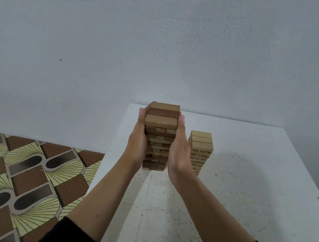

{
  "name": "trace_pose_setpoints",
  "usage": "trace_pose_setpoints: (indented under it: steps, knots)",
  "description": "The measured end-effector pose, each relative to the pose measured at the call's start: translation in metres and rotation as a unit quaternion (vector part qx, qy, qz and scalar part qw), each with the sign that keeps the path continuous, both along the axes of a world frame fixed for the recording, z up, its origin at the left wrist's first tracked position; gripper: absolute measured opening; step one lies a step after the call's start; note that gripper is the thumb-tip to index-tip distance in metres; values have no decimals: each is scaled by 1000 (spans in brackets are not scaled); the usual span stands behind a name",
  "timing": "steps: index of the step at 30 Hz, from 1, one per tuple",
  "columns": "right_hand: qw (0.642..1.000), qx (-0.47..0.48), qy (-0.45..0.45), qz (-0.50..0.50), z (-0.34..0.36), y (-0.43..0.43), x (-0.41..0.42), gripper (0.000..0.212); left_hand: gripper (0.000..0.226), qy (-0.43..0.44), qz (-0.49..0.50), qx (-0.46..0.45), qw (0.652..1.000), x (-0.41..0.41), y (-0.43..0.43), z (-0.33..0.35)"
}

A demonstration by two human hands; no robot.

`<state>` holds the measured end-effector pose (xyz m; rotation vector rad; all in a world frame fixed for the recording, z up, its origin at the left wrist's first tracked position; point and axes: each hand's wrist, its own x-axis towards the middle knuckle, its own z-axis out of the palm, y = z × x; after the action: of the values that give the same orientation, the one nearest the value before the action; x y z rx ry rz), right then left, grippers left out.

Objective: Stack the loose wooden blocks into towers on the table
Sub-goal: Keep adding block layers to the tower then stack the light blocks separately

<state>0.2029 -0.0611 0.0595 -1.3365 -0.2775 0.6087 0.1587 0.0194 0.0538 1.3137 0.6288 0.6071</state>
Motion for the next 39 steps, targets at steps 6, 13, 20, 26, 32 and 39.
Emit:
trace_pose_setpoints:
  steps: [6, 13, 20, 26, 32, 39]
  knots:
    - [1000, -10, -13, 4, -1, -2, 0, 59, 53, -13, -8, 18, 1000, 0, 2, -2]
    - [999, 13, -47, -8, 3, -14, 12, 44, 50, -55, -88, 89, 991, -18, 20, 1]
    - [999, -8, -46, 17, 1, -16, 7, 46, 49, -8, -175, 153, 973, -42, 39, -17]
    - [997, -29, -69, 3, -1, -13, 5, 42, 55, 3, -147, 146, 978, -38, 30, -17]
    - [997, -26, -65, 12, -5, -17, 3, 64, 49, -22, -54, 125, 990, -31, 26, -14]
    - [994, 5, -109, 5, -1, -24, 1, 58, 45, -61, -44, 143, 987, -37, 19, 1]
